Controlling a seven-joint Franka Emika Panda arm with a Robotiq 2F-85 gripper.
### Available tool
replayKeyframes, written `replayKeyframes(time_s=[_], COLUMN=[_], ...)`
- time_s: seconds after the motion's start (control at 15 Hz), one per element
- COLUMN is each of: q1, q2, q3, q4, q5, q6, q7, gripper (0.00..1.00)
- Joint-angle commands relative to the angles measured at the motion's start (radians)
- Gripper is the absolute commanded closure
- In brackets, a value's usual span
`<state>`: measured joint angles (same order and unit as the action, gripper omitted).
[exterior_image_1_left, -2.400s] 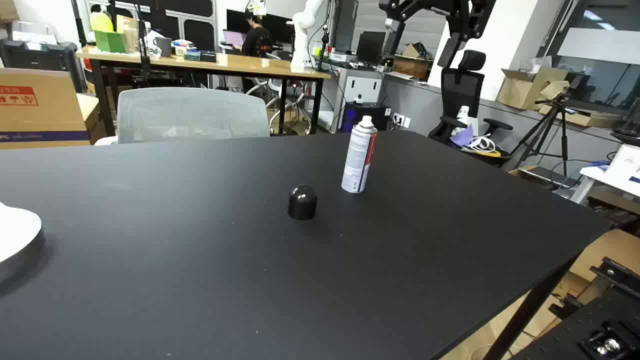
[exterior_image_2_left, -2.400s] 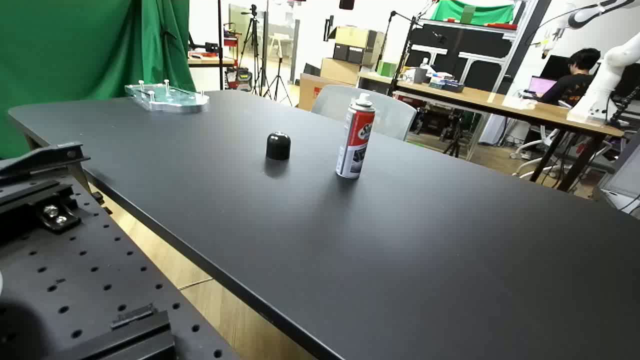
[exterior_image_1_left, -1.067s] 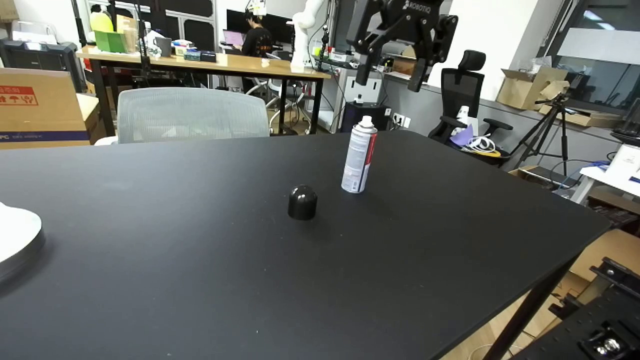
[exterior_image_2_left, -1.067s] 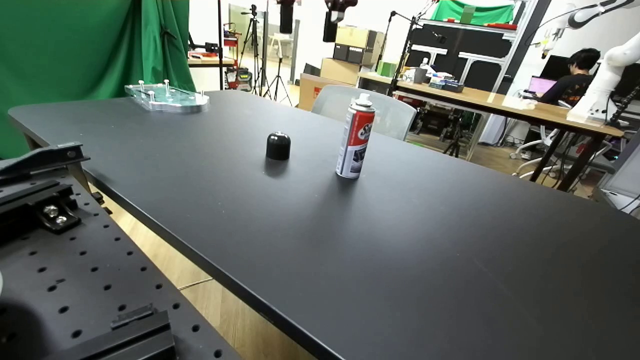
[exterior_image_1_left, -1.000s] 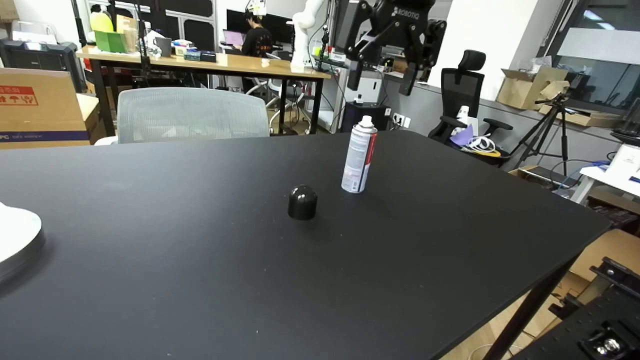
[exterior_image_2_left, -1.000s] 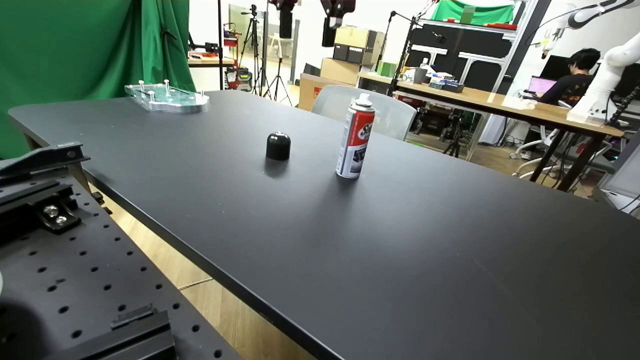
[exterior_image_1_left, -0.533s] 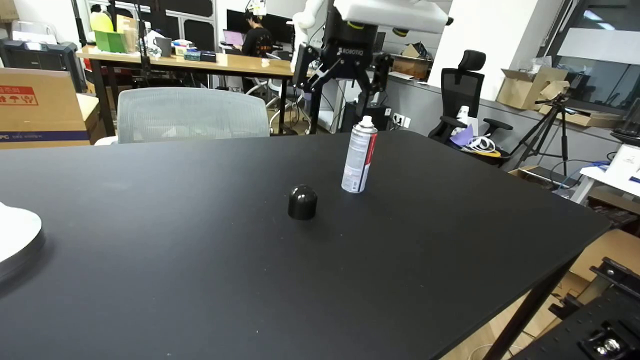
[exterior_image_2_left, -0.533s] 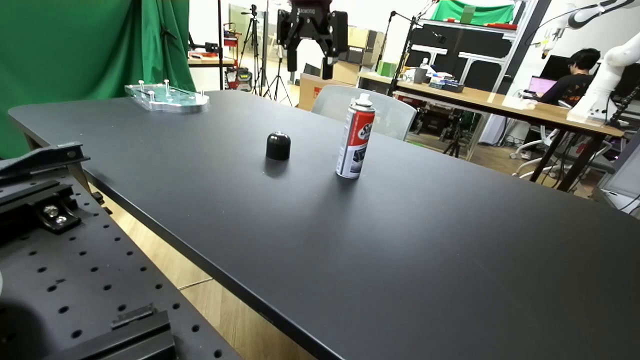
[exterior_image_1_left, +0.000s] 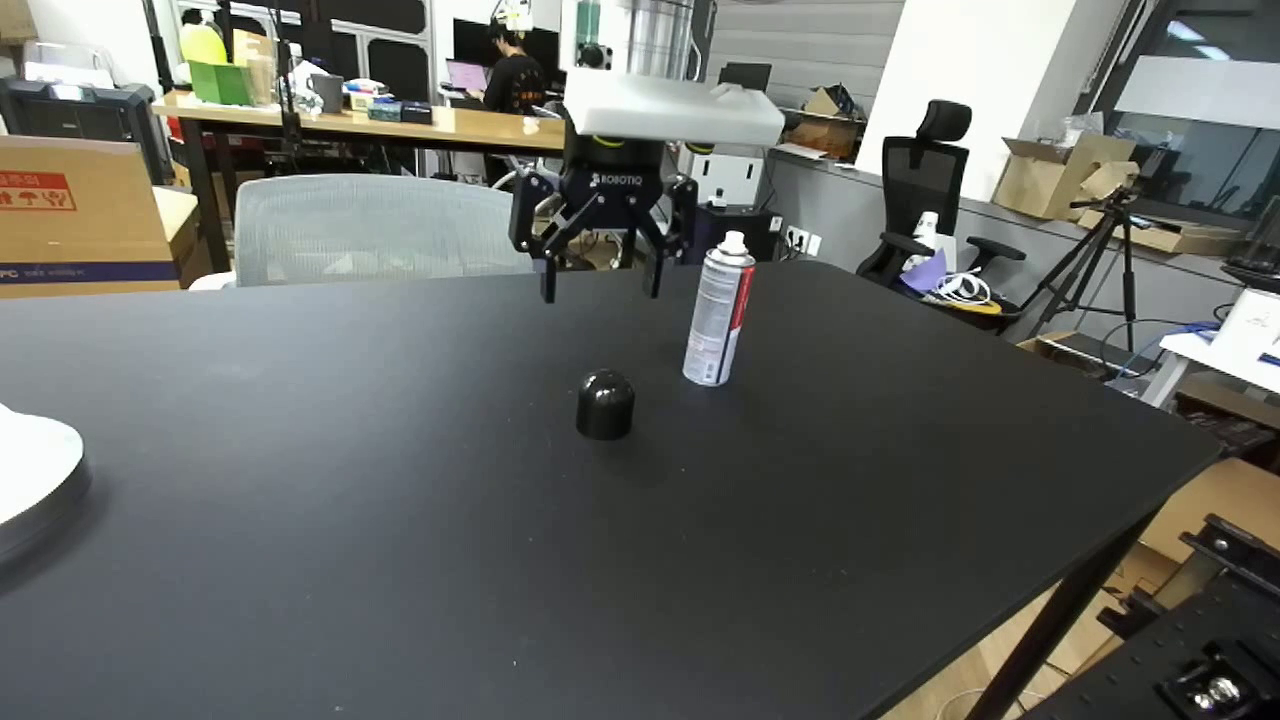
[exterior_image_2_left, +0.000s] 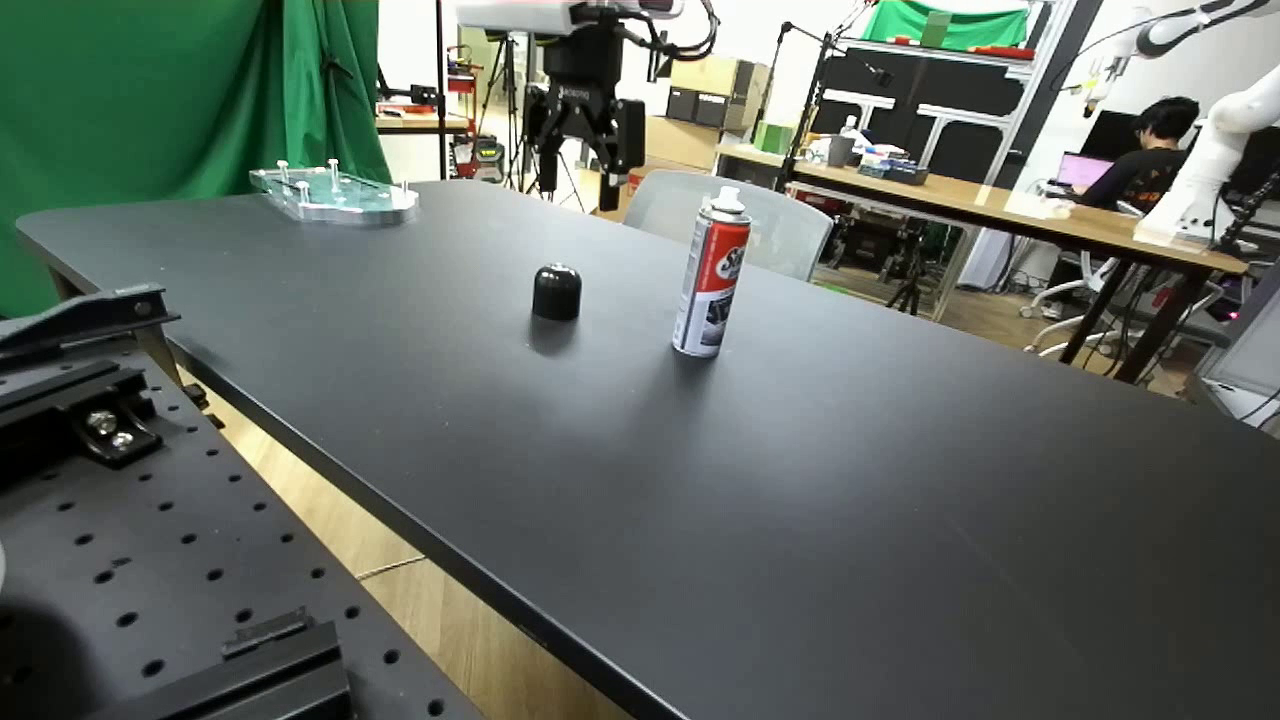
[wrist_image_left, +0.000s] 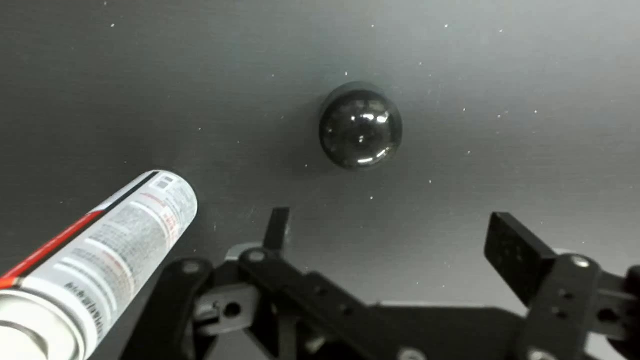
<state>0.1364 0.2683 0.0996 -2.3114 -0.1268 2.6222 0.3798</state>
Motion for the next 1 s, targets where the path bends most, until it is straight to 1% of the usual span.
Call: replayKeyframes(time_s=[0.0,0.4,0.93], q1=[0.046,0.083,0.065], q2=[0.036,0.065,0.128], q3=[-0.027,-0.056,-0.048], q4=[0.025,0.002,-0.004], q5=[0.016,0.017,0.112], q6=[-0.001,0.006,0.066], q7=[0.031,0.054,-0.008], gripper=[0.00,0.00,0.00])
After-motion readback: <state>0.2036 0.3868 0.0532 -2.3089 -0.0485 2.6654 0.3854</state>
